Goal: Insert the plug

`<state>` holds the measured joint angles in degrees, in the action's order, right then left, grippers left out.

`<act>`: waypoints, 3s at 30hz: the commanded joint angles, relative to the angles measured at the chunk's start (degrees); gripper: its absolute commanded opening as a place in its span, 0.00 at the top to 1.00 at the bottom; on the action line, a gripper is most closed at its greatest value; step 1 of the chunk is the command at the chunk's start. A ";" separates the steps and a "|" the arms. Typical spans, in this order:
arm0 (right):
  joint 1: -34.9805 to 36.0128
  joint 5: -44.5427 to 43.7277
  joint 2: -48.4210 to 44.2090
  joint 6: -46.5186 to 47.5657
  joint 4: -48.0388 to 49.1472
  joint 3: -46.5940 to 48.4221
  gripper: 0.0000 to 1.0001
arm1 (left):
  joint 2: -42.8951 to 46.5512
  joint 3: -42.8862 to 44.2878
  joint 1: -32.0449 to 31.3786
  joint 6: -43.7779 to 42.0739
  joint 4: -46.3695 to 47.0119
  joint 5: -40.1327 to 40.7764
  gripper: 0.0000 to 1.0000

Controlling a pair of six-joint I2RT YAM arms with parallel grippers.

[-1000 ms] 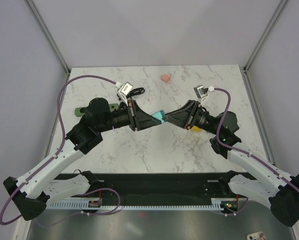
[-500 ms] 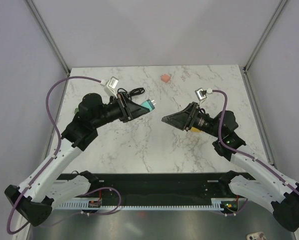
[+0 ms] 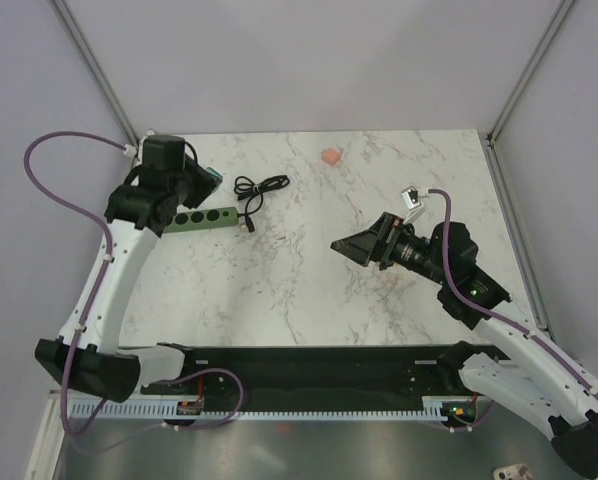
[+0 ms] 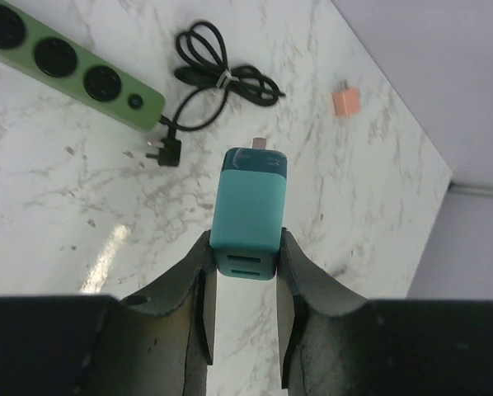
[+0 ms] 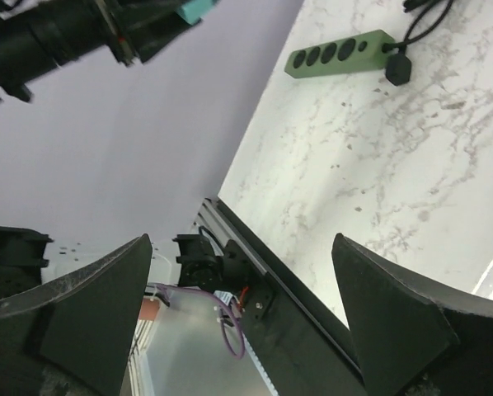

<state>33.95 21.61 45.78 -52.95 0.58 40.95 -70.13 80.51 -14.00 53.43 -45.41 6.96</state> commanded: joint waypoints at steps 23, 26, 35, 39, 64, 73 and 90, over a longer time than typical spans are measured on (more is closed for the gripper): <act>-0.03 4.15 9.24 9.88 -3.83 2.38 0.02 | -26.17 14.41 26.55 8.59 -13.12 -8.78 0.98; -0.03 4.32 9.41 10.23 -4.09 2.56 0.02 | -31.28 18.79 27.62 12.56 -19.35 -12.76 0.98; 0.06 2.92 10.91 11.73 -6.29 3.26 0.02 | -40.08 25.91 29.20 30.04 -27.80 -8.55 0.98; -0.03 2.22 12.05 12.43 -7.17 4.14 0.02 | -42.89 28.47 29.91 33.49 -27.36 -8.63 0.98; 0.06 1.60 17.33 13.84 -10.25 7.13 0.02 | -55.64 38.14 33.95 28.85 -29.82 -13.03 0.98; 0.06 1.60 17.59 13.14 -10.34 7.30 0.02 | -57.23 38.05 35.00 26.03 -30.97 -16.10 0.98; 0.06 1.51 17.50 12.26 -10.42 7.74 0.02 | -57.58 39.37 36.06 22.86 -32.81 -14.17 0.98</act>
<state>33.95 23.62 63.07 -40.45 -10.44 46.09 -126.98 117.49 20.67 78.76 -76.20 -8.14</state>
